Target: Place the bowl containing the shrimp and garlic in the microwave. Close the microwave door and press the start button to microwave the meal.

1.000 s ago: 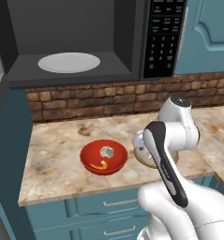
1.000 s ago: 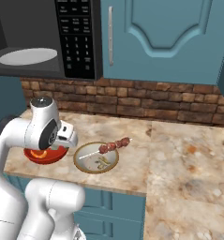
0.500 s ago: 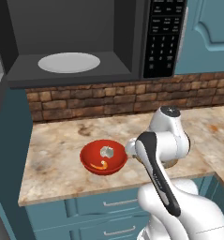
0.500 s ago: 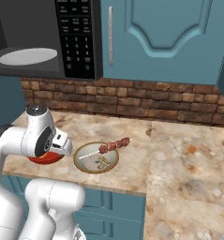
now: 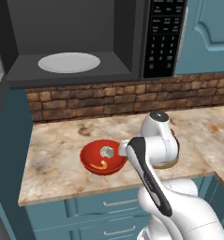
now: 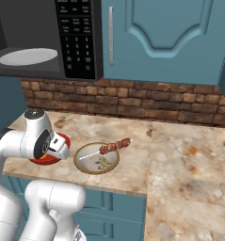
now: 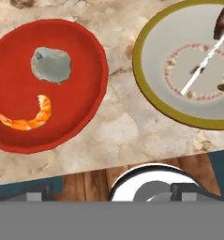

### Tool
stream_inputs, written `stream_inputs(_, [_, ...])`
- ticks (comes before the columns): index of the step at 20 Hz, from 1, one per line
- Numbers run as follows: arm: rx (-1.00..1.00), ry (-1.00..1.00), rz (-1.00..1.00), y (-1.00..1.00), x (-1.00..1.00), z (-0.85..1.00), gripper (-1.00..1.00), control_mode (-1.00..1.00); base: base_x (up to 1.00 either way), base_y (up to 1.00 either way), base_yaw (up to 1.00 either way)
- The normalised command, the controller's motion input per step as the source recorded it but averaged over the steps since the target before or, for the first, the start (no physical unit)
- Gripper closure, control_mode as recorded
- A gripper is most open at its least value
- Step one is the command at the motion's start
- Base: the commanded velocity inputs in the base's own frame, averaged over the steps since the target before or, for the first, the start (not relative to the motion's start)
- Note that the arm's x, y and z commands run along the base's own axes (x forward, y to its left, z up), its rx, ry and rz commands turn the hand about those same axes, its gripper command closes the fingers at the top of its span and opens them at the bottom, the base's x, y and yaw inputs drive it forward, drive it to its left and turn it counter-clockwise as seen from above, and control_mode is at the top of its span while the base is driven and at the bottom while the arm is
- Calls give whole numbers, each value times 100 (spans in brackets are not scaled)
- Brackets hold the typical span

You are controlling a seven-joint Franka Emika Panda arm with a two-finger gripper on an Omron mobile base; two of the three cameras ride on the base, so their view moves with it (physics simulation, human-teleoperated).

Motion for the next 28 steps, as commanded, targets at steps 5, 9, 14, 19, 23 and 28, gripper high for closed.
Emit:
stream_inputs(5, [0, 1, -2, 0, 36, -40, -100, -100, 0, 0, 0])
stream_inputs(9, [0, 2, -1, 5, 38, -43, -100, -100, 0, 0, 0])
stream_inputs(14, [0, 6, -1, 18, 37, -32, -100, -100, 0, 0, 0])
stream_inputs(19, [0, 8, -1, 18, 34, -23, -100, -100, 0, 0, 0])
stream_inputs(23, [0, 6, 0, 8, 23, -30, -100, -100, 0, 0, 0])
stream_inputs(28, [0, 4, 0, 0, 21, -33, -100, -100, 0, 0, 0])
